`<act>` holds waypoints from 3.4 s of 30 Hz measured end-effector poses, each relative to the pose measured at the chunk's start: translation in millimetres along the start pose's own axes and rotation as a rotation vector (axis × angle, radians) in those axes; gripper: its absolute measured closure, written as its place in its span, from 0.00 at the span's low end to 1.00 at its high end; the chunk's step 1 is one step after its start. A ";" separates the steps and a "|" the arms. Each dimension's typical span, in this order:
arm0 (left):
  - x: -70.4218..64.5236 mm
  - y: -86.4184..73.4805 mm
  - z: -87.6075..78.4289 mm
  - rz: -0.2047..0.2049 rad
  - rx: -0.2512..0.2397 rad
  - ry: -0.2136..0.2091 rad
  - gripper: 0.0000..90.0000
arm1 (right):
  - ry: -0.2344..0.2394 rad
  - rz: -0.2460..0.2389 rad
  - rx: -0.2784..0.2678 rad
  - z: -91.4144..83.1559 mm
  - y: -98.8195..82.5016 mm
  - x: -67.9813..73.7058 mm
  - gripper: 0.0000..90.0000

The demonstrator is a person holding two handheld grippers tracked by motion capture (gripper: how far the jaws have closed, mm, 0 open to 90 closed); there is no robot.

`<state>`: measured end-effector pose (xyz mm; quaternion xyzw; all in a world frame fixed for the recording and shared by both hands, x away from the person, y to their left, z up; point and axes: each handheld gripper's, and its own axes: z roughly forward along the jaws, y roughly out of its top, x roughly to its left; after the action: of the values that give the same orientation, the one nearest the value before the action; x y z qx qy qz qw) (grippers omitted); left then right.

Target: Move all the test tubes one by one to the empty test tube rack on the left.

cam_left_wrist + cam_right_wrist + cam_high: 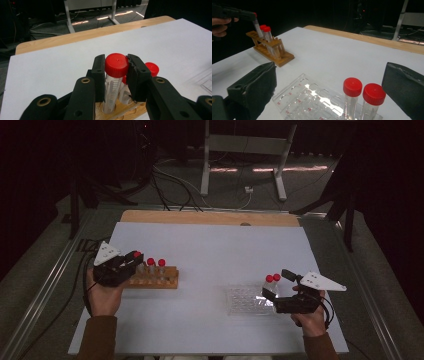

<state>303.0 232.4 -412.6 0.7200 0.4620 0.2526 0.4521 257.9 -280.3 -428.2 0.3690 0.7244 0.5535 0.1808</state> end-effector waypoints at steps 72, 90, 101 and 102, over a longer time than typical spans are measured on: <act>-19.5 -25.9 -13.6 -0.077 -0.138 -0.083 0.01 | -0.094 -0.046 0.104 -1.4 -28.6 -34.3 0.58; -19.2 -26.0 -13.5 -0.077 -0.135 -0.078 0.01 | -0.106 -0.053 0.136 16.6 -42.4 -39.1 0.82; -18.7 -26.3 -13.4 -0.080 -0.135 -0.078 0.01 | -0.112 -0.065 0.100 8.6 -33.8 -36.0 0.82; -18.6 -26.4 -13.2 -0.079 -0.133 -0.077 0.01 | -0.111 -0.066 0.095 7.3 -32.3 -35.4 0.82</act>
<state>272.8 225.6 -428.8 0.6787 0.4543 0.2368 0.5262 275.5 -305.2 -466.0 0.3831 0.7505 0.4910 0.2213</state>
